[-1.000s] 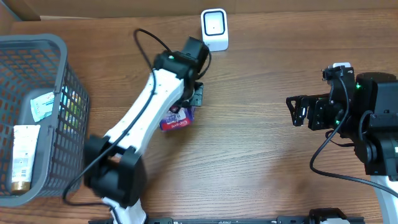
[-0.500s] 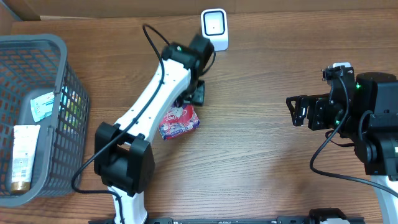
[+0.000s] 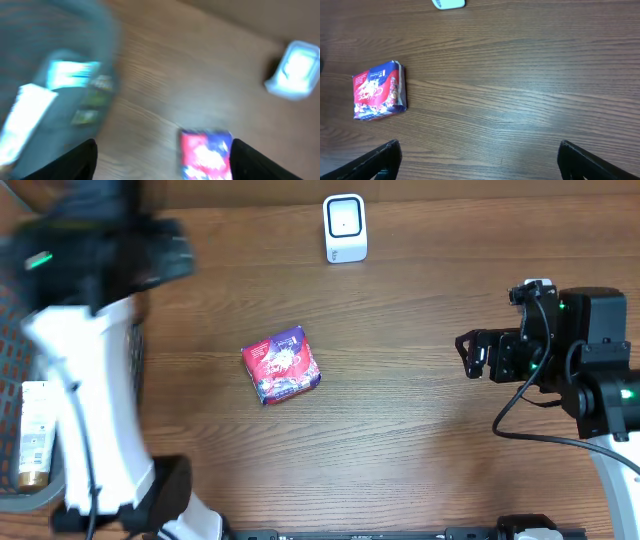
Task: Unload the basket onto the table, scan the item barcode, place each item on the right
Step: 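Reach the left gripper into the basket and grasp the yellow-green drink carton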
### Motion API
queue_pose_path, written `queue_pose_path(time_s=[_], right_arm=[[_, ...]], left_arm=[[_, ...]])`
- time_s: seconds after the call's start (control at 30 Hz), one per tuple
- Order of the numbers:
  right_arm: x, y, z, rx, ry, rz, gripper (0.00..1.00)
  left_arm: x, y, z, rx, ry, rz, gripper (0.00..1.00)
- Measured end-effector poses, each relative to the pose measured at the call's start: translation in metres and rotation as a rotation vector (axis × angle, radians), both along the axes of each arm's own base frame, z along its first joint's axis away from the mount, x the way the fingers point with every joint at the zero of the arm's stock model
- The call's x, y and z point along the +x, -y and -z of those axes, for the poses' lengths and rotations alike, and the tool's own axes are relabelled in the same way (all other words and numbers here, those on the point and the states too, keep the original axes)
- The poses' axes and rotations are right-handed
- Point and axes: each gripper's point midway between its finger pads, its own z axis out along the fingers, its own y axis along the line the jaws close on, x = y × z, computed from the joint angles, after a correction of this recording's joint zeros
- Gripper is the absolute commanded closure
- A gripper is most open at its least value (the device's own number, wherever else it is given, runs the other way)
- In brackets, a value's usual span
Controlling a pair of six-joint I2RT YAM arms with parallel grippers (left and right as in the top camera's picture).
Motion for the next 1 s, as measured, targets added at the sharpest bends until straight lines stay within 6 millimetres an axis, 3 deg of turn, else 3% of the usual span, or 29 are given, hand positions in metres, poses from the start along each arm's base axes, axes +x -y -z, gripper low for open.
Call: queue_pose_path(time_s=[0.1, 0.2, 0.3, 0.33, 0.37, 0.5, 0.73, 1.0], right_arm=[[0.000, 0.000, 0.000, 0.000, 0.000, 0.000, 0.00], [0.000, 0.000, 0.000, 0.000, 0.000, 0.000, 0.00], [0.000, 0.000, 0.000, 0.000, 0.000, 0.000, 0.00], [0.000, 0.000, 0.000, 0.000, 0.000, 0.001, 0.00], [0.000, 0.000, 0.000, 0.000, 0.000, 0.000, 0.00], [0.000, 0.000, 0.000, 0.000, 0.000, 0.000, 0.00], [0.000, 0.000, 0.000, 0.000, 0.000, 0.000, 0.00], [0.000, 0.000, 0.000, 0.000, 0.002, 0.000, 0.00]], left_arm=[[-0.025, -0.047, -0.015, -0.005, 0.046, -0.142, 0.19], [-0.046, -0.087, -0.009, -0.032, 0.032, -0.266, 0.18], [-0.061, -0.119, 0.019, -0.075, -0.055, -0.367, 0.18], [-0.069, -0.135, 0.039, -0.102, -0.115, -0.419, 0.19], [-0.071, -0.152, 0.059, -0.130, -0.145, -0.458, 0.19], [-0.062, -0.181, 0.105, -0.182, -0.160, -0.461, 0.19], [-0.039, -0.187, 0.190, -0.257, -0.194, -0.330, 0.16], [-0.021, -0.187, 0.244, -0.286, -0.195, -0.242, 0.18]])
